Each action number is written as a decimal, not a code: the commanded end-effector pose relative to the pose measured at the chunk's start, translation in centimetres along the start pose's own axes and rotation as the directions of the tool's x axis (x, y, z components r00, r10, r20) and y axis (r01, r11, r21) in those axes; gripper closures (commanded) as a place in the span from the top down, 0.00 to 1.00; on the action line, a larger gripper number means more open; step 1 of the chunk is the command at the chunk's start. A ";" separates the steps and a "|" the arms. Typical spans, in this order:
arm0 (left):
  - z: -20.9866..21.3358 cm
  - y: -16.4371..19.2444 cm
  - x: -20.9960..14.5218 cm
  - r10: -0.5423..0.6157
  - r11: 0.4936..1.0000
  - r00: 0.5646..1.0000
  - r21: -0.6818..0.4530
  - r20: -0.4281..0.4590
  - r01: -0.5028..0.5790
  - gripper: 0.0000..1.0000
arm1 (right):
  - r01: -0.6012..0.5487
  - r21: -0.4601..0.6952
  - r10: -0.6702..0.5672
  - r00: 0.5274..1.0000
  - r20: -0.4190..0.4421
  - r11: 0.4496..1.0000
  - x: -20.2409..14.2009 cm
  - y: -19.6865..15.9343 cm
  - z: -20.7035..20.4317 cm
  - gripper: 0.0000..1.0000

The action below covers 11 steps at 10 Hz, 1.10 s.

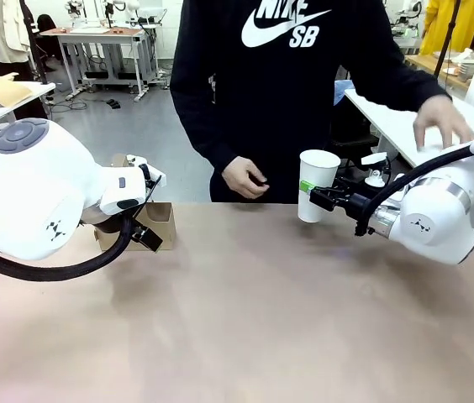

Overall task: Pour a drink into a cup and package it in a carrier.
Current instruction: When a person places the Paper Cup Lid on the 600 ml Paper Cup , lift the 600 ml Paper Cup.

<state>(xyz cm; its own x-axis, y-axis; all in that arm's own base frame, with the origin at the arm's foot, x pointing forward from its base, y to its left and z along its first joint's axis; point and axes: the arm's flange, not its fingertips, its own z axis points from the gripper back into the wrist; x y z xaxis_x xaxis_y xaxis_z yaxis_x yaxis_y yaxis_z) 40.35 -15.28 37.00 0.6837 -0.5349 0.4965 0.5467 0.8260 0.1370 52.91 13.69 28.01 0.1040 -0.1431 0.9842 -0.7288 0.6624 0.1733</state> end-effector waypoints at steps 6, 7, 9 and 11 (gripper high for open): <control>0.0 0.1 0.0 0.002 1.000 1.000 -0.002 0.001 -0.002 1.00 | -0.003 0.004 0.003 1.000 0.007 1.000 0.5 0.4 -0.1 0.80; 0.0 0.1 0.0 0.002 1.000 1.000 -0.002 0.001 -0.002 1.00 | -0.003 0.004 0.003 1.000 0.007 1.000 0.5 0.4 -0.1 0.80; 0.0 0.1 0.0 0.002 1.000 1.000 -0.002 0.001 -0.002 1.00 | -0.003 0.004 0.003 1.000 0.007 1.000 0.5 0.4 -0.1 0.80; 0.0 0.1 0.0 0.002 1.000 1.000 -0.002 0.001 -0.002 1.00 | -0.003 0.004 0.003 1.000 0.007 1.000 0.5 0.4 -0.1 0.80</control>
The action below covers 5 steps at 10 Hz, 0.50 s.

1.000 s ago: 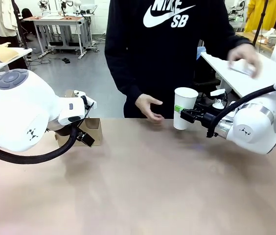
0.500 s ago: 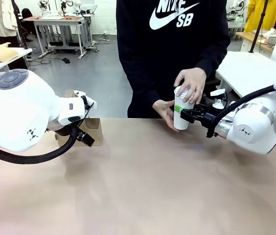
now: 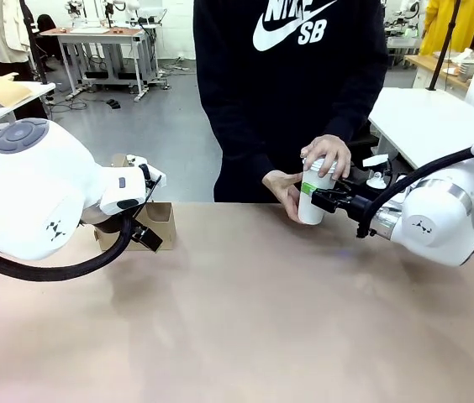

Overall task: Pour a drink into a cup and package it in a carrier.
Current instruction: When a person places the Paper Cup Lid on the 600 ml Paper Cup , lift the 600 ml Paper Cup.

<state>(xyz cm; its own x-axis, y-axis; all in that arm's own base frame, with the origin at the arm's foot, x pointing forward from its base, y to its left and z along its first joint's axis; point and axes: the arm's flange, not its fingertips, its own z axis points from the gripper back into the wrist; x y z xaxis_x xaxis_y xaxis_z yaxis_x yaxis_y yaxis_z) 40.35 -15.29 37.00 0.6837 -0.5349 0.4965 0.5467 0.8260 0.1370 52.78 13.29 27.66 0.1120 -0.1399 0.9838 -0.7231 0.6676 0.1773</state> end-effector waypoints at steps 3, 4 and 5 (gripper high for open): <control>0.0 0.1 0.0 0.002 1.000 1.000 -0.002 0.001 -0.002 1.00 | -0.007 0.012 0.006 1.000 0.015 1.000 0.8 0.7 -0.4 0.80; 0.0 0.1 0.0 0.002 1.000 1.000 -0.002 0.001 -0.002 1.00 | -0.007 0.012 0.006 1.000 0.015 1.000 0.8 0.7 -0.4 0.80; 0.0 0.1 0.0 0.002 1.000 1.000 -0.002 0.001 -0.002 1.00 | -0.007 0.012 0.006 1.000 0.015 1.000 0.8 0.7 -0.4 0.80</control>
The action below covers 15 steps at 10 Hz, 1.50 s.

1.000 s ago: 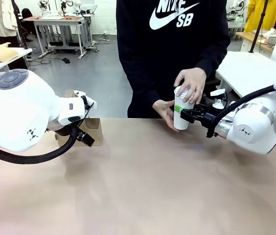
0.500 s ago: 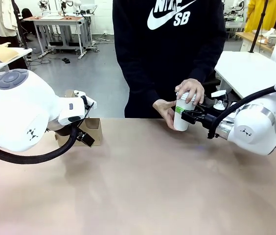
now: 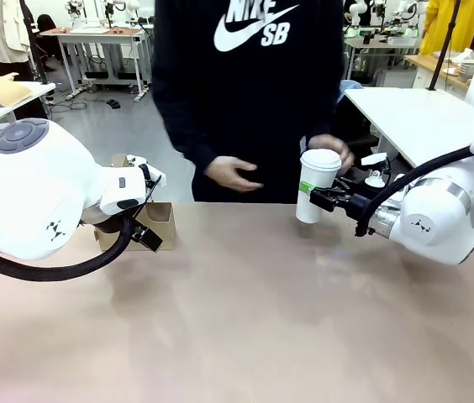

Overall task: Pour a drink into a cup and package it in a carrier.
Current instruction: When a person places the Paper Cup Lid on the 600 ml Paper Cup , lift the 600 ml Paper Cup.

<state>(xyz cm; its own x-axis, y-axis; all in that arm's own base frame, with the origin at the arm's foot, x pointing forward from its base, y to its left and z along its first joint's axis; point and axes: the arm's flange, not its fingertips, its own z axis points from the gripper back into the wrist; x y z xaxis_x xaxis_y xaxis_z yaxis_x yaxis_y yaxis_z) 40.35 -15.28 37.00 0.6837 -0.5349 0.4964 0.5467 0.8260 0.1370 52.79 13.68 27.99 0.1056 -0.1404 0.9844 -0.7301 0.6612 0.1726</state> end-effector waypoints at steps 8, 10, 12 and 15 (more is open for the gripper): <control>0.0 0.1 0.0 0.002 1.000 1.000 -0.002 0.001 -0.002 1.00 | -0.002 0.003 0.002 1.000 0.010 1.000 0.5 0.3 -0.2 0.80; 0.0 0.1 0.0 0.002 1.000 1.000 -0.002 0.001 -0.002 1.00 | 0.000 0.000 0.000 1.000 0.000 1.000 0.0 0.0 0.0 0.80; 0.0 0.1 0.0 0.002 1.000 1.000 -0.002 0.001 -0.002 1.00 | -0.017 0.031 0.017 1.000 -0.017 0.999 5.4 1.1 0.9 0.80; 0.0 0.1 0.0 0.002 1.000 1.000 -0.002 0.001 -0.002 1.00 | -0.022 0.135 0.029 0.998 -0.050 0.991 15.1 3.9 2.3 0.80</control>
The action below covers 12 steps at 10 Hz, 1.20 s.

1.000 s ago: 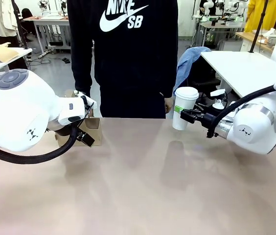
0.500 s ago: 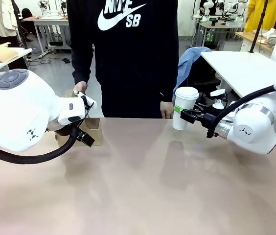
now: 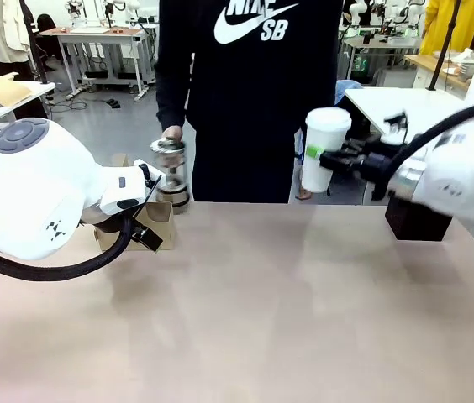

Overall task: Pour a drink into a cup and package it in a carrier.
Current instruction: When a person places the Paper Cup Lid on the 600 ml Paper Cup , lift the 600 ml Paper Cup, then position the Cup Carrier in the center of the table.

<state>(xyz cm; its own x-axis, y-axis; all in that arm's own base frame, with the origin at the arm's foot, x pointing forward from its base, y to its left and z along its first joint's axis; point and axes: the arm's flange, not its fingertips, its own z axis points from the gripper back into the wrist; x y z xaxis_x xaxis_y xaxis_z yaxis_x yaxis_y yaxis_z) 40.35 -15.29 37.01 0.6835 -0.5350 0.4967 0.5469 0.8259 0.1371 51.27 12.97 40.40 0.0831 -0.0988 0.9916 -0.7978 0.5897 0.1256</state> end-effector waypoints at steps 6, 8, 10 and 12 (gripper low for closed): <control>0.0 0.1 0.0 0.002 1.000 1.000 -0.002 0.001 -0.002 1.00 | 0.020 0.064 -0.015 0.997 -0.076 0.998 14.1 7.0 3.4 0.80; 0.0 0.1 0.0 0.002 1.000 1.000 -0.002 0.001 -0.002 1.00 | -0.005 0.069 0.009 0.998 -0.061 0.998 14.7 7.4 3.0 0.80; 0.0 0.1 0.0 0.002 1.000 1.000 -0.002 0.001 -0.002 1.00 | -0.005 0.069 0.009 0.998 -0.061 0.998 14.7 7.4 3.0 0.80; 0.0 0.1 0.0 0.002 1.000 1.000 -0.002 0.001 -0.002 1.00 | -0.005 0.069 0.009 0.998 -0.061 0.998 14.7 7.4 3.0 0.80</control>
<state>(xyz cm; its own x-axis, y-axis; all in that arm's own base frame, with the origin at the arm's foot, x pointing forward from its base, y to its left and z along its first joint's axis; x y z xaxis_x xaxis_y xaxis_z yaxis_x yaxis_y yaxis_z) 40.35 -15.30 37.03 0.6832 -0.5351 0.4969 0.5470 0.8258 0.1372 44.79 13.40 55.36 0.1248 -0.0408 0.9913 -0.8333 0.5381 0.1270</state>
